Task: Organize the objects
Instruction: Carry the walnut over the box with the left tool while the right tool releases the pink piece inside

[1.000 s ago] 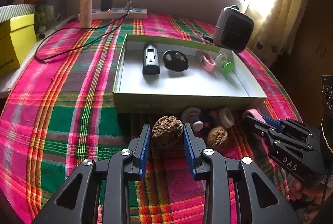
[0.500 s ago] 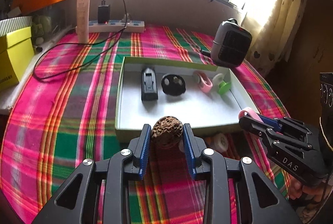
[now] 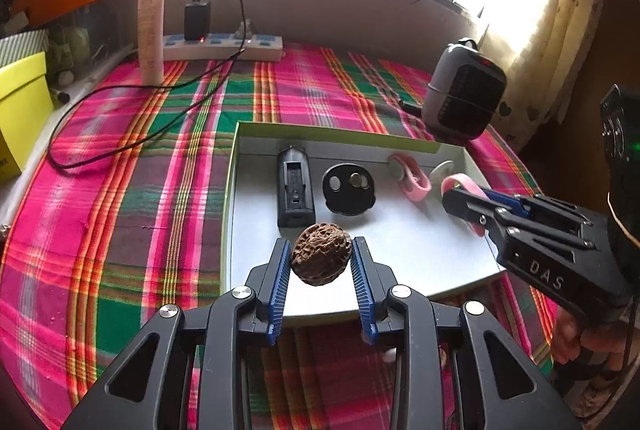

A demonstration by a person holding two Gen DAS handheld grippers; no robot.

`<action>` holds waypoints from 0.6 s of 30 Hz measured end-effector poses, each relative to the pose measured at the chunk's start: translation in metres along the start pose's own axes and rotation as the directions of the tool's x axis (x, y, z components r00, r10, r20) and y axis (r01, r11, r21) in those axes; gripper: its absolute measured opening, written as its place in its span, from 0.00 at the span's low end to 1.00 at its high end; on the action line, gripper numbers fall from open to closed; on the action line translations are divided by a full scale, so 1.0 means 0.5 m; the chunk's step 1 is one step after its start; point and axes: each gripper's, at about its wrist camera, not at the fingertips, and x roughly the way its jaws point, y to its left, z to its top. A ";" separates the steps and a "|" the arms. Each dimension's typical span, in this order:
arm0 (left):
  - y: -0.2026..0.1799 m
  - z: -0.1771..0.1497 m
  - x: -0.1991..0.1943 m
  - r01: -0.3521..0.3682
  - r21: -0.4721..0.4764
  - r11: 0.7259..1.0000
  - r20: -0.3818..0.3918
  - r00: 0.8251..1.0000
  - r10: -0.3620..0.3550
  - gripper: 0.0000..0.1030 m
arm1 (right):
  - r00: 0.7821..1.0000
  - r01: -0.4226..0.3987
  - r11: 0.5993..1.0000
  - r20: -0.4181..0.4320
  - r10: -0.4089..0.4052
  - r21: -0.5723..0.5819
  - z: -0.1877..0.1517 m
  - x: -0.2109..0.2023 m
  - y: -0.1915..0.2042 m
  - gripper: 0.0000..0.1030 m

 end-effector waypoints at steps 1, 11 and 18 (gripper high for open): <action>0.001 0.001 0.004 0.000 -0.001 1.000 -0.002 1.000 0.000 0.28 | 1.000 0.000 1.000 -0.003 0.000 -0.003 0.004 0.005 0.001 0.18; 0.008 0.003 0.036 -0.013 -0.007 1.000 -0.030 0.999 0.013 0.28 | 0.999 -0.003 0.999 -0.035 0.002 -0.037 0.041 0.061 0.005 0.18; 0.005 0.006 0.041 -0.017 -0.001 1.000 -0.027 0.999 0.017 0.28 | 0.998 -0.004 0.999 -0.055 0.002 -0.044 0.058 0.088 0.012 0.18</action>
